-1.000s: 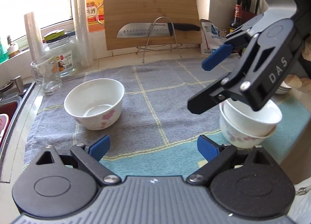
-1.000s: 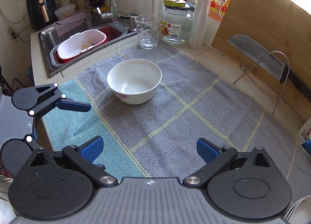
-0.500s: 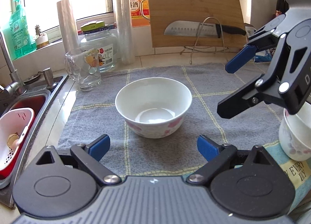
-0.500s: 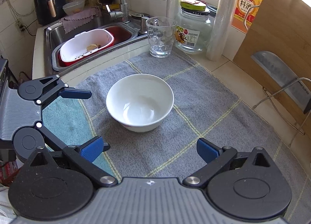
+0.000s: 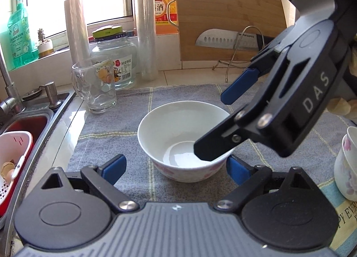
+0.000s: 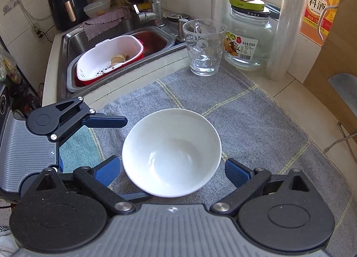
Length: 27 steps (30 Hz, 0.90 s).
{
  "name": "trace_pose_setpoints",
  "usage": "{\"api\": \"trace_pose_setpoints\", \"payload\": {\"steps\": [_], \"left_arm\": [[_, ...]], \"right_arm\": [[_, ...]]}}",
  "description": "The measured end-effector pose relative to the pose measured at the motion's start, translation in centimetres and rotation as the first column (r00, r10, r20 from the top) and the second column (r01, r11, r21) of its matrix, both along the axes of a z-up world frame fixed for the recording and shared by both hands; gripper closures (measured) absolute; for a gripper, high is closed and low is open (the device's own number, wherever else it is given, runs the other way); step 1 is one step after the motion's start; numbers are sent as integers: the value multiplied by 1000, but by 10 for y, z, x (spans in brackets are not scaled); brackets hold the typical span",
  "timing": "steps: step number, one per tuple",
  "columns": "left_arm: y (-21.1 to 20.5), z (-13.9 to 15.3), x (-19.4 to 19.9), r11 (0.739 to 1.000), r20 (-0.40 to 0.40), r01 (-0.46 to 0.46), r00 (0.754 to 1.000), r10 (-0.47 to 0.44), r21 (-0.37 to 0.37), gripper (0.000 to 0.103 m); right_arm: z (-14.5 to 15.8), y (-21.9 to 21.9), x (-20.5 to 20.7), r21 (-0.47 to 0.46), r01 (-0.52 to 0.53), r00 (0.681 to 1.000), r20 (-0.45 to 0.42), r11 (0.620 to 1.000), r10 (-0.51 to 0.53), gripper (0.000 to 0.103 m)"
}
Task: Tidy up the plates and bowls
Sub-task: 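Move the right tool to the floral white bowl and grip its rim, then lift the floral bowl with the right tool and carry it to the bowl stack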
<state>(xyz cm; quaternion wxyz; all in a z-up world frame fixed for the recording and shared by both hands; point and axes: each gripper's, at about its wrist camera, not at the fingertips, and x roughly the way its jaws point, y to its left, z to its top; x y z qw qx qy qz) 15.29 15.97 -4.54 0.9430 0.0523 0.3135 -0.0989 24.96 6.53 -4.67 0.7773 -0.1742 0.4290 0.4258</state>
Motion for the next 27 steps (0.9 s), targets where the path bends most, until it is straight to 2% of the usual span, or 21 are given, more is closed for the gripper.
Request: {"api": "trace_pose_setpoints", "payload": {"steps": [13,21,27], "left_arm": [[-3,-5,17,998,-5,54,999,-54,-31,7],[-2,-6,22,998,-6,55,998,-55,-42,8],[-4,-6,22,998,-7,53,999,-53,-27,8]], "right_arm": [[-11,10,29,3,-6,997,-71,1000,7,15],[-16,11,42,28,4,991,-132,1000,0,18],[-16,11,41,27,17,991,-135,999,-13,18]]}}
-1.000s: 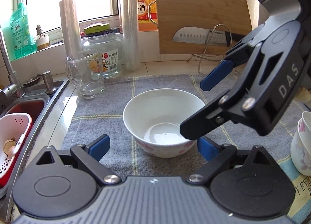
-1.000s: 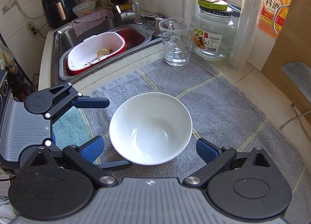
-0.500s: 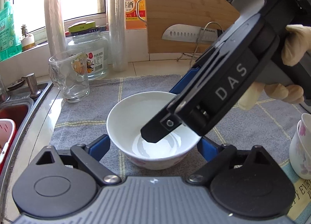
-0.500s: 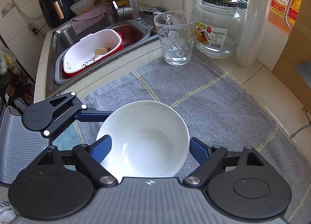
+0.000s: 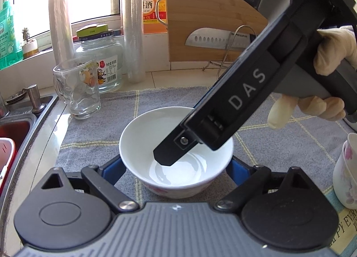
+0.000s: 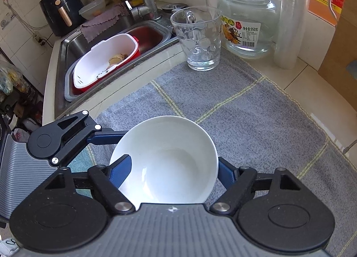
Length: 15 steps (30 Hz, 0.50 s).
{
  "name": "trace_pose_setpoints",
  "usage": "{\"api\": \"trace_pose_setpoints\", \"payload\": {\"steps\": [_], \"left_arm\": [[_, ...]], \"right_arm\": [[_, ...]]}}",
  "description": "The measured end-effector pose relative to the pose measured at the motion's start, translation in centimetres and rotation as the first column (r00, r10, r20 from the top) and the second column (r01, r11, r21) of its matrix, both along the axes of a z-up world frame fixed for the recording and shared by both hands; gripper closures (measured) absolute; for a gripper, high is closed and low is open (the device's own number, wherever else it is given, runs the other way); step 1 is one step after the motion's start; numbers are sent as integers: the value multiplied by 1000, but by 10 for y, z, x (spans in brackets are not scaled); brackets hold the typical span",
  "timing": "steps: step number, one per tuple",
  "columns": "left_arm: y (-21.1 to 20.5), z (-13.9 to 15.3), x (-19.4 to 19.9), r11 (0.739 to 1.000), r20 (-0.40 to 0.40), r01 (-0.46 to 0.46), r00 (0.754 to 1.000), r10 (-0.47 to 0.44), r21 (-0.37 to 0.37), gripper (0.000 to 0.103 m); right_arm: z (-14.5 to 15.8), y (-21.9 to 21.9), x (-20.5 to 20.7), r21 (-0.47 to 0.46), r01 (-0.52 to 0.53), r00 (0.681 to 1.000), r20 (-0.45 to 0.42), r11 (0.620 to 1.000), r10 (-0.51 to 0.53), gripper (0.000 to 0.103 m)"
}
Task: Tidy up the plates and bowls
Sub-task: 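Lift the floral bowl with the right tool and carry it to the bowl stack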
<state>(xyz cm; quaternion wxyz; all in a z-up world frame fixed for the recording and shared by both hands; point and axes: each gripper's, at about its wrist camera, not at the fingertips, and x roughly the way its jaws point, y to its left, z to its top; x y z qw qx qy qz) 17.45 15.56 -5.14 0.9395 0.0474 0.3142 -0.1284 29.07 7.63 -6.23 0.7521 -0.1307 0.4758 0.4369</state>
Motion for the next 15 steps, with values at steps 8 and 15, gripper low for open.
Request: {"api": "trace_pose_setpoints", "payload": {"steps": [8,15], "left_arm": [[-5,10,-10,1000,-8,0,1000,0,5,8],[-18,31,-25,1000,-3,14,1000,-14,12,8]], "right_arm": [[13,-8,-9,29,13,1000,-21,999,-12,18],[28,-21,-24,38,37,999,-25,999,-36,18]]}}
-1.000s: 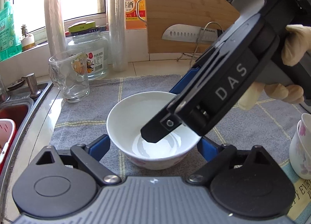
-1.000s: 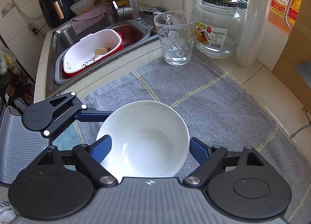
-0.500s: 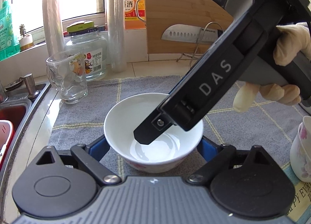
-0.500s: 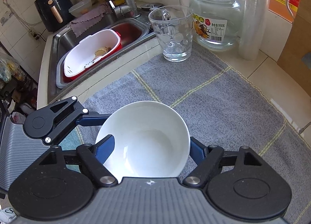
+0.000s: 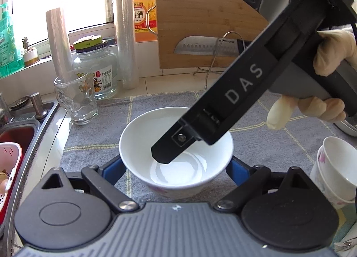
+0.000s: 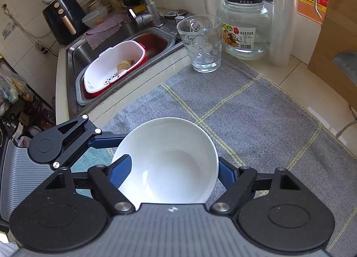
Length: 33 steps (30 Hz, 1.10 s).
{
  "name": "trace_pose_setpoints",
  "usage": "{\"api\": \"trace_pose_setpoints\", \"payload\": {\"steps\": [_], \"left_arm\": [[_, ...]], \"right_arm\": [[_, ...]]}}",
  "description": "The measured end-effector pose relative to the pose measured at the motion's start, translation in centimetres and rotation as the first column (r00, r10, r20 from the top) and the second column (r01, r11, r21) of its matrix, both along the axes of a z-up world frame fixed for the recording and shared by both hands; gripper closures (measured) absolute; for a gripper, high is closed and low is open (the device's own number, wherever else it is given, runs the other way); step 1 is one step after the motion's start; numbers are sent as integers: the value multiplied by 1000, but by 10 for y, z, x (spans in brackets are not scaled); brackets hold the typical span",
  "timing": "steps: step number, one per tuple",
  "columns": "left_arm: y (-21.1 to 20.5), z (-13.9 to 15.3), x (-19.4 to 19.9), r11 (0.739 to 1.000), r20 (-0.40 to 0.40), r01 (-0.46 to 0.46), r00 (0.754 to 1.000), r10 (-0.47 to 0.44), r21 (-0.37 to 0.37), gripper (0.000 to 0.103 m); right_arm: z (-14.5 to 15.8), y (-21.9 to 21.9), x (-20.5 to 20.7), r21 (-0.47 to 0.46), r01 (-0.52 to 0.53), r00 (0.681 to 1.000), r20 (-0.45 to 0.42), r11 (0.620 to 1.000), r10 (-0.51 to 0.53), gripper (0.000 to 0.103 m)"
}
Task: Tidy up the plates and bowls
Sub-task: 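Lift the floral bowl with the right tool and carry it to the bowl stack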
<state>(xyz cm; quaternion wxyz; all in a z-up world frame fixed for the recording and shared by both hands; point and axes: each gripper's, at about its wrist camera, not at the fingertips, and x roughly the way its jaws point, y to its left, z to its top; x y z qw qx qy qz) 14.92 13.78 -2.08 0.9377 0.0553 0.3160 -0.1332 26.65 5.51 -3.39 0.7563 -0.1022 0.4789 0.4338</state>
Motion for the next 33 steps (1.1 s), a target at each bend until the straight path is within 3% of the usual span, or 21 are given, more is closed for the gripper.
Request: {"api": "trace_pose_setpoints", "payload": {"steps": [18,33], "left_arm": [[-45,33,-47,986,38,168,985,-167,-7,8],[-95,48,-71,936,88,351,933,-348,-12,8]], "right_arm": [[32,-69,-63,-15,170,985,16,985,-170,18],[54,-139,-116,-4,352,934,69,936,-351,18]]}}
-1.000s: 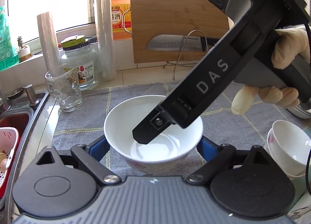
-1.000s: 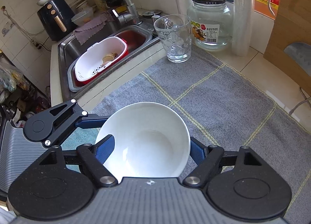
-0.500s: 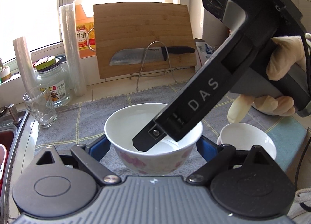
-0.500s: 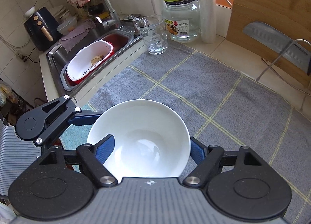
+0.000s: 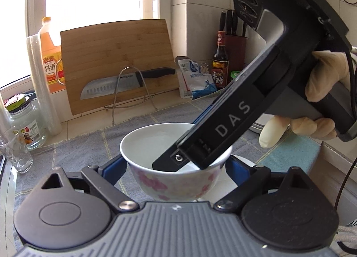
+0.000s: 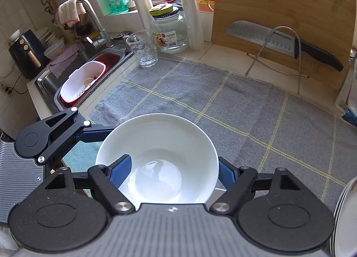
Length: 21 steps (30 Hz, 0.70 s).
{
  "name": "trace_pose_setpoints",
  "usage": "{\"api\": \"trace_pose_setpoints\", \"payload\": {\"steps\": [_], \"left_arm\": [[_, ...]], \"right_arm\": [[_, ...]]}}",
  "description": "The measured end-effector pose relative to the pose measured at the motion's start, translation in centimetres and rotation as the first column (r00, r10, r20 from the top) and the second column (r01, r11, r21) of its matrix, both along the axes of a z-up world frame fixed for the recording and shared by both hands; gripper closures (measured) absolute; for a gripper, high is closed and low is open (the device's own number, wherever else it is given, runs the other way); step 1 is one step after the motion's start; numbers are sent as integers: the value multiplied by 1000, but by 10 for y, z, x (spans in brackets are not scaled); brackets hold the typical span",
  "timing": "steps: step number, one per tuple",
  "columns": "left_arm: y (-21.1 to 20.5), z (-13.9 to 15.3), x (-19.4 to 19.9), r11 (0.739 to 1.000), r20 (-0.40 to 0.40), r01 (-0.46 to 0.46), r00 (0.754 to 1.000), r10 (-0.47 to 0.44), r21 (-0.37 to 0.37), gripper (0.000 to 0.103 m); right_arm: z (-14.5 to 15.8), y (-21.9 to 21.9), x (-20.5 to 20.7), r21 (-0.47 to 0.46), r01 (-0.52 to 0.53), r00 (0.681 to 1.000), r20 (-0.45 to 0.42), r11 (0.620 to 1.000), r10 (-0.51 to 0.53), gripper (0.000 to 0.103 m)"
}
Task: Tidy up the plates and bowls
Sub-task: 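Lift the floral bowl with the right tool and carry it to the bowl stack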
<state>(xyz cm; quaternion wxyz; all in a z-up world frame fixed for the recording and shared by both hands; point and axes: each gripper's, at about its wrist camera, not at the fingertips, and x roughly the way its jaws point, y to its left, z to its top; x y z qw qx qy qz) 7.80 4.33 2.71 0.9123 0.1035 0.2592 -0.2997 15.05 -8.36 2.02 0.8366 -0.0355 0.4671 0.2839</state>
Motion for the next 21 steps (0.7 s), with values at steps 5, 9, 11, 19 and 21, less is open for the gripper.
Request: {"api": "trace_pose_setpoints", "payload": {"steps": [5,9,11,19,21], "left_arm": [[-16,-1,-3,998,-3,58,998,-58,3,8],[-28,-6,-4,995,-22,97,995,-97,2,8],[-33,-10,-4,994,-31,112,993,-112,3,8],[-42,-26,1,989,-87,149,985,-148,4,8],[-42,-29,2,988,-99,152,983,-151,1,8]], "right_arm": [[1,-23,-14,1,59,998,5,998,-59,18],[-1,-37,-22,1,97,995,2,995,-97,18],[-2,-43,-26,0,115,993,0,993,-115,18],[-15,-56,-30,2,155,988,-28,988,-155,18],[-18,-57,-29,-1,160,987,-36,987,-159,18]]}}
